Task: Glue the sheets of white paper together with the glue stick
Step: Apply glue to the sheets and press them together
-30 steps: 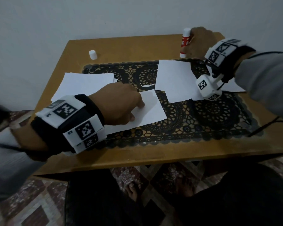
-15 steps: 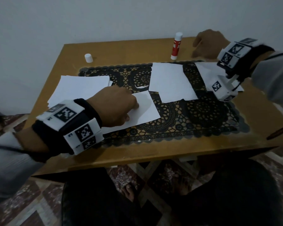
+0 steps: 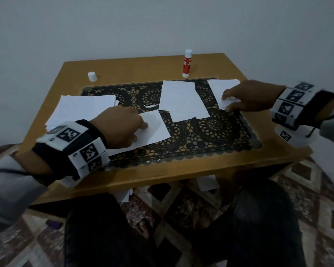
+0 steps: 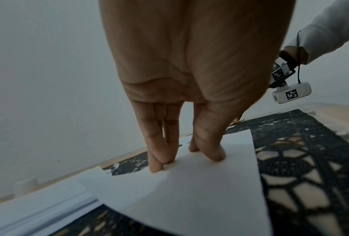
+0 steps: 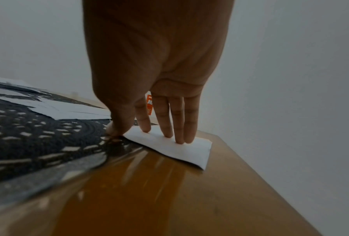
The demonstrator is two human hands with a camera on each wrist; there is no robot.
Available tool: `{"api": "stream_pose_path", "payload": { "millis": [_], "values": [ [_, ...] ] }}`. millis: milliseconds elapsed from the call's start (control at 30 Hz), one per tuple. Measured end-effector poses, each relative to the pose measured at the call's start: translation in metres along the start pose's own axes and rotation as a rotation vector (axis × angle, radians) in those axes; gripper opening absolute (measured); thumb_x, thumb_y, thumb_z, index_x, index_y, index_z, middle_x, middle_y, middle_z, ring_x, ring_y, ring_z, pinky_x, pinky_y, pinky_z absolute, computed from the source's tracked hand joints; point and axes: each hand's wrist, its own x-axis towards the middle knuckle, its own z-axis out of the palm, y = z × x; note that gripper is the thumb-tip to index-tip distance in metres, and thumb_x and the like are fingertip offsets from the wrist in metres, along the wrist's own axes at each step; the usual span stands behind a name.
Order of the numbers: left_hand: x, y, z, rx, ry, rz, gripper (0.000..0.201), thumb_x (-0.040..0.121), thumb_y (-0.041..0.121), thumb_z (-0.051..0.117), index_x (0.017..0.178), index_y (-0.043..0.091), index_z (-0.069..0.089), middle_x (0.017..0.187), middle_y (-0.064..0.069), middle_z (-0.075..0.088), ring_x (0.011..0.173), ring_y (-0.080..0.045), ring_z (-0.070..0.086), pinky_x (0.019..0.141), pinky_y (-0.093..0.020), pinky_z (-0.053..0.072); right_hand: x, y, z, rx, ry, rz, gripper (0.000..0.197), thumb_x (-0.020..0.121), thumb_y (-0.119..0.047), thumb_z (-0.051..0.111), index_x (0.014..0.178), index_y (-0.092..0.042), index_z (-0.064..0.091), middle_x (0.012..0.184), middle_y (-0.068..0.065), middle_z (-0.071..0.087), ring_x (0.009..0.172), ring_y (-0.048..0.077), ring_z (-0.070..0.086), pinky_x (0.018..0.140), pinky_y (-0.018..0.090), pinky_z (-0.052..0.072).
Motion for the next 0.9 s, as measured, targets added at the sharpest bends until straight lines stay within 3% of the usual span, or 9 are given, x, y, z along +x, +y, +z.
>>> {"api": "stream_pose_path", "payload": {
  "millis": [167, 300, 433, 533, 633, 800, 900],
  "values": [
    [0.002, -0.002, 0.001, -0.008, 0.01, -0.006, 0.053, 0.089, 0.028, 0.06, 0.14, 0.029, 0.046, 0.119, -0.005, 0.055, 0.107, -0.025, 0.055, 0.073, -0.026, 0.037, 0.002, 0.002, 0.002, 0.107, 0.119, -0.089, 0.014, 0.091, -0.018, 0.063, 0.098, -0.008, 0.07, 0.098, 0.009, 0.071, 0.087, 0.027, 0.064, 0.073, 0.028, 0.037],
    [0.001, -0.002, 0.001, -0.021, 0.013, -0.01, 0.052, 0.089, 0.028, 0.061, 0.139, 0.028, 0.047, 0.118, -0.005, 0.055, 0.107, -0.025, 0.056, 0.072, -0.026, 0.037, 0.008, 0.005, 0.004, 0.191, 0.192, 0.046, 0.013, 0.085, -0.015, 0.07, 0.08, -0.003, 0.071, 0.092, 0.01, 0.071, 0.09, 0.029, 0.062, 0.071, 0.029, 0.032],
    [-0.001, 0.0, 0.001, -0.046, 0.022, -0.017, 0.051, 0.089, 0.029, 0.061, 0.138, 0.028, 0.049, 0.117, -0.005, 0.055, 0.105, -0.026, 0.055, 0.075, -0.029, 0.042, 0.008, 0.01, 0.001, 0.346, 0.133, 0.107, 0.015, 0.082, -0.019, 0.075, 0.076, -0.006, 0.071, 0.096, 0.01, 0.072, 0.084, 0.027, 0.066, 0.075, 0.035, 0.051],
    [-0.004, 0.001, 0.001, -0.085, 0.029, -0.037, 0.051, 0.088, 0.03, 0.061, 0.138, 0.029, 0.048, 0.118, -0.004, 0.055, 0.107, -0.025, 0.055, 0.08, -0.031, 0.043, 0.006, 0.008, -0.001, 0.413, 0.176, 0.136, 0.016, 0.082, -0.016, 0.076, 0.069, -0.008, 0.068, 0.084, 0.01, 0.069, 0.07, 0.018, 0.063, 0.068, 0.039, 0.058],
    [-0.008, 0.003, 0.003, -0.112, 0.04, -0.054, 0.048, 0.088, 0.029, 0.061, 0.135, 0.029, 0.048, 0.118, -0.004, 0.054, 0.106, -0.026, 0.055, 0.082, -0.032, 0.044, 0.006, 0.004, -0.007, 0.469, 0.172, 0.161, 0.021, 0.081, -0.015, 0.077, 0.063, -0.015, 0.066, 0.071, 0.004, 0.066, 0.063, 0.016, 0.062, 0.065, 0.035, 0.057],
    [-0.016, 0.005, 0.004, -0.16, 0.048, -0.078, 0.044, 0.089, 0.027, 0.06, 0.131, 0.028, 0.049, 0.119, -0.004, 0.054, 0.105, -0.025, 0.054, 0.083, -0.032, 0.044, 0.004, 0.006, -0.012, 0.452, 0.165, 0.216, 0.018, 0.08, -0.013, 0.077, 0.065, -0.009, 0.068, 0.07, 0.006, 0.068, 0.068, 0.022, 0.066, 0.062, 0.029, 0.055],
    [-0.019, 0.007, 0.004, -0.211, 0.024, -0.102, 0.048, 0.088, 0.019, 0.055, 0.134, 0.027, 0.047, 0.122, -0.005, 0.052, 0.11, -0.025, 0.051, 0.087, -0.033, 0.044, 0.001, 0.004, -0.018, 0.329, 0.306, 0.24, 0.018, 0.079, -0.006, 0.073, 0.063, -0.007, 0.064, 0.064, 0.001, 0.062, 0.064, 0.02, 0.06, 0.058, 0.021, 0.039]
  ]
}}
